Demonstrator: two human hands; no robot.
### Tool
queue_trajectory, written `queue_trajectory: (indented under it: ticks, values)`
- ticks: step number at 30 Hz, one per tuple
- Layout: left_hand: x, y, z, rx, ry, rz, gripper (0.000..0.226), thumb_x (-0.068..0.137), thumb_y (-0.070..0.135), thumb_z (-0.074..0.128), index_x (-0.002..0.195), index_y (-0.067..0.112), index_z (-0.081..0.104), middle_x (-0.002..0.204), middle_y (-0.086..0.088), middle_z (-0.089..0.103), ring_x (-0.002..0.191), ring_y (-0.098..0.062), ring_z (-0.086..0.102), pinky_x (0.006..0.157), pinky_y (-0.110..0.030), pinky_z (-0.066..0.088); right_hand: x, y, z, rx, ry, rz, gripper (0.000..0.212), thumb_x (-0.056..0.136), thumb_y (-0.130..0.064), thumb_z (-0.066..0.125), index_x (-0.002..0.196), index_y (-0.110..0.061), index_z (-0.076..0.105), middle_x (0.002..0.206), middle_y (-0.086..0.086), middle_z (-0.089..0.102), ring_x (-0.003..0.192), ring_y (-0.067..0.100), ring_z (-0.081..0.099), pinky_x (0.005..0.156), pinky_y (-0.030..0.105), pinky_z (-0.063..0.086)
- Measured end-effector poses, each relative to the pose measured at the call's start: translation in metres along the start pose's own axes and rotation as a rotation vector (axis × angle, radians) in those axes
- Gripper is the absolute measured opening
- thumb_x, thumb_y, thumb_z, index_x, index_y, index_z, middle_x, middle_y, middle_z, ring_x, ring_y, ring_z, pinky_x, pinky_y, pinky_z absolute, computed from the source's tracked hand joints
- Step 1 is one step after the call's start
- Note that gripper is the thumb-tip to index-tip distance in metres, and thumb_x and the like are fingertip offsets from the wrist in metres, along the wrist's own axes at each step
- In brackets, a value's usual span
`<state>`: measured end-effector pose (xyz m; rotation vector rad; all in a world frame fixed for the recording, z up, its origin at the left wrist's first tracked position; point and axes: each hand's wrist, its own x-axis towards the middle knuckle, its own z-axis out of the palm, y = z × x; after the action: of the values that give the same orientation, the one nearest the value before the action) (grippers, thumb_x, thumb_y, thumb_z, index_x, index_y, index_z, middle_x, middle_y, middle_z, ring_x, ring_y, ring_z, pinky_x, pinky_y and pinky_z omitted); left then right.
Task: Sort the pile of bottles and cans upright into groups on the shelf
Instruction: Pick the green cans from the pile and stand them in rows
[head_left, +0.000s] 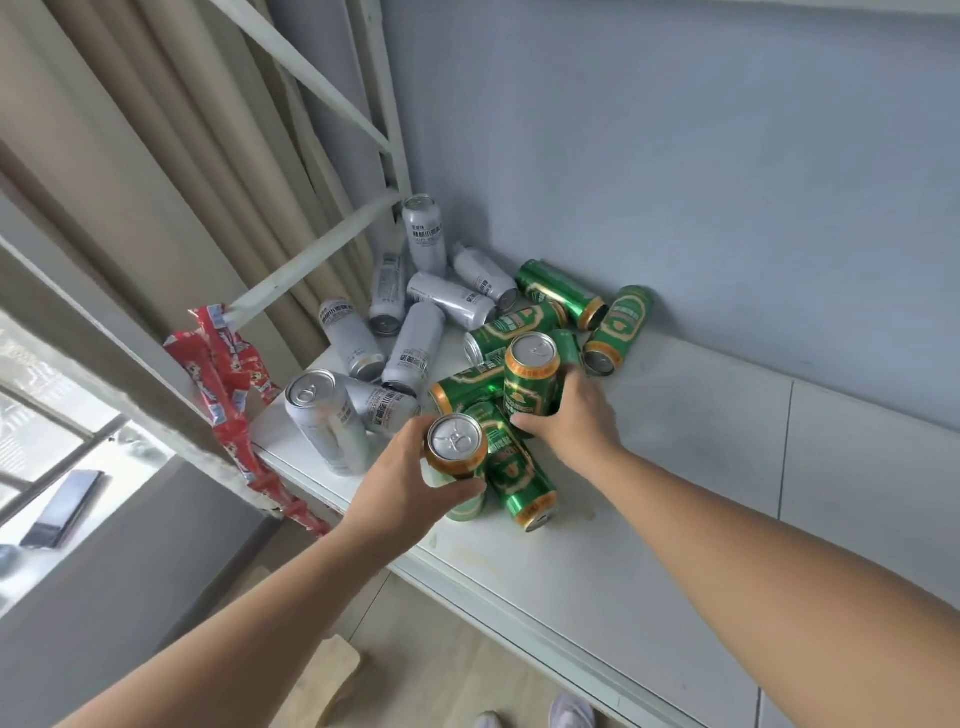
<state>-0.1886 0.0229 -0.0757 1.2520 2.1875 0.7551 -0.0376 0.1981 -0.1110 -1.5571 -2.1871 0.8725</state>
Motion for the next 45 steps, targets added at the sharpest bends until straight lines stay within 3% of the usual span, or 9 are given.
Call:
queue_trajectory:
  ticks: [6,10,14,21,26,30,36,42,45]
  values:
    - [0.006,-0.003,0.003,-0.012,-0.007,-0.015,0.077,0.072,0.054,0.084,0.135,0.035,0.045,0.115,0.023,0.053,0.104,-0.008,0.055,0.09,-0.027,0.047,0.009,0.001,0.021,-0.025,0.106,0.001,0.068,0.068,-0.056,0.083,0.114,-0.015,0.055,0.111,0.004,0.067,0.116,0.029,0.056,0.1,0.044,0.038]
    - [0.008,-0.006,0.004,0.001,0.011,-0.034,0.071,0.069,0.056,0.085,0.127,0.035,0.051,0.109,0.02,0.061,0.098,-0.009,0.059,0.083,-0.028,0.049,0.011,0.0,0.025,0.031,0.15,0.019,0.059,0.066,-0.052,0.084,0.103,-0.014,0.058,0.1,0.004,0.069,0.109,0.03,0.059,0.098,0.043,0.043]
    - [0.01,-0.005,0.002,-0.02,0.057,-0.031,0.064,0.065,0.058,0.087,0.118,0.034,0.058,0.1,0.021,0.065,0.087,0.0,0.059,0.07,-0.02,0.044,0.01,0.0,0.019,0.086,0.13,0.011,0.056,0.064,-0.053,0.084,0.096,-0.017,0.058,0.091,0.002,0.067,0.096,0.031,0.063,0.089,0.044,0.051]
    - [0.016,0.012,-0.018,-0.011,0.083,0.053,0.06,0.063,0.063,0.085,0.108,0.032,0.061,0.095,0.018,0.067,0.085,-0.001,0.062,0.066,-0.024,0.047,0.006,-0.006,-0.007,0.22,0.116,-0.015,0.058,0.066,-0.05,0.088,0.107,-0.019,0.06,0.101,0.002,0.07,0.093,0.024,0.066,0.079,0.042,0.057]
    - [0.021,0.031,-0.03,-0.02,0.09,0.115,0.058,0.06,0.066,0.083,0.102,0.033,0.063,0.094,0.016,0.07,0.087,-0.007,0.065,0.075,-0.034,0.055,-0.01,-0.006,-0.036,0.233,0.154,-0.042,0.059,0.065,-0.049,0.09,0.107,-0.022,0.058,0.103,0.001,0.069,0.094,0.023,0.065,0.078,0.038,0.055]
    - [0.019,0.05,-0.035,-0.01,0.092,0.18,0.055,0.061,0.065,0.084,0.099,0.032,0.063,0.089,0.015,0.068,0.08,-0.005,0.062,0.065,-0.03,0.049,-0.03,-0.004,-0.061,0.241,0.208,-0.038,0.055,0.066,-0.043,0.092,0.104,-0.024,0.058,0.101,-0.004,0.068,0.088,0.018,0.063,0.072,0.031,0.048]
    - [0.011,0.08,-0.031,-0.013,0.064,0.275,0.045,0.065,0.052,0.088,0.094,0.03,0.062,0.083,0.015,0.066,0.073,0.003,0.058,0.057,-0.02,0.037,-0.06,0.017,-0.092,0.216,0.254,0.024,0.074,0.064,-0.048,0.09,0.123,-0.017,0.058,0.119,-0.001,0.065,0.106,0.021,0.062,0.087,0.036,0.051]
    - [0.014,0.112,-0.013,-0.034,-0.011,0.345,0.057,0.058,0.063,0.084,0.101,0.031,0.067,0.09,0.018,0.071,0.084,-0.001,0.065,0.073,-0.03,0.054,-0.087,0.046,-0.124,0.207,0.282,0.08,0.075,0.064,-0.046,0.089,0.126,-0.018,0.058,0.124,-0.003,0.065,0.112,0.019,0.061,0.09,0.034,0.049]
    - [0.016,0.136,0.003,-0.033,-0.036,0.392,0.055,0.06,0.061,0.085,0.101,0.03,0.067,0.09,0.015,0.071,0.082,-0.003,0.065,0.074,-0.032,0.056,-0.099,0.067,-0.143,0.22,0.301,0.112,0.075,0.064,-0.046,0.09,0.126,-0.019,0.059,0.124,-0.005,0.065,0.113,0.017,0.061,0.093,0.035,0.05]
